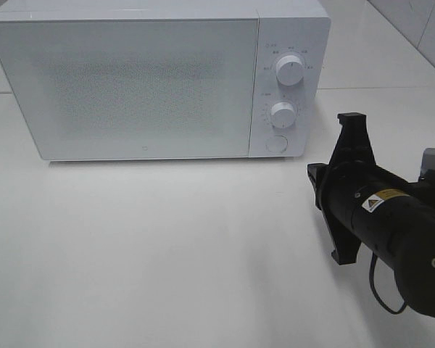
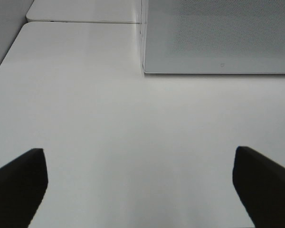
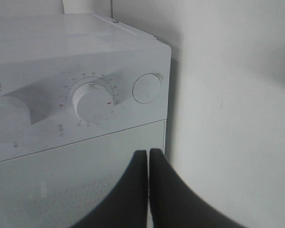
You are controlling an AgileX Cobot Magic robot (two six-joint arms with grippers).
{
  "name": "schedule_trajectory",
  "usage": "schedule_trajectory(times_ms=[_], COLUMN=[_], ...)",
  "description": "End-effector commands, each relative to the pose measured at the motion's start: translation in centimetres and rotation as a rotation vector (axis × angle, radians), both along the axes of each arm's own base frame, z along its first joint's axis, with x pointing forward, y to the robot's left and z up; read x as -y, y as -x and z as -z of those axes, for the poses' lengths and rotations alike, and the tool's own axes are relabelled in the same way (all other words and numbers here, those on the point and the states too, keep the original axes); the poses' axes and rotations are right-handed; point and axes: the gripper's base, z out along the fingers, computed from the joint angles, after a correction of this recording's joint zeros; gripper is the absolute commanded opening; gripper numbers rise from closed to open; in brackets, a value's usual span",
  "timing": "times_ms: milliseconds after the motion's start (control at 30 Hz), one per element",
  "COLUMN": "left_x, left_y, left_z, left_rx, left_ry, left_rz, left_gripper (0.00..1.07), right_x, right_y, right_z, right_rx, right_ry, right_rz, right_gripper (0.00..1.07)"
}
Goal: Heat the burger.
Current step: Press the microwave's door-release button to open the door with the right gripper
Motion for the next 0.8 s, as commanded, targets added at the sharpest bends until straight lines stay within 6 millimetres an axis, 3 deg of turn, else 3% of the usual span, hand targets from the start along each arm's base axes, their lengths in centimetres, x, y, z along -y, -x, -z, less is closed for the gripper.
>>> schedule_trajectory(times_ms=[33, 467, 800], left_x=[0.0, 0.0, 0.0], left_y=[0.2, 0.2, 0.2], left_z=[0.0, 0.0, 0.0], left_rx=[0.022, 0.022, 0.022], left_ry=[0.002, 0.002, 0.002], left_rz=[-0.001, -0.001, -0.001], left_gripper=[0.98, 0.98, 0.98], right_x=[-0.4, -1.4, -1.3], right_y=[-0.7, -5.6, -8.3], right_z=[0.3, 2.3, 3.5], right_rx=[-0.005, -0.038, -0.065], right_ry=[-0.029, -0.053, -0.073], right_rz=[-0.013, -0.007, 0.034], right_gripper=[0.0, 0.0, 0.0])
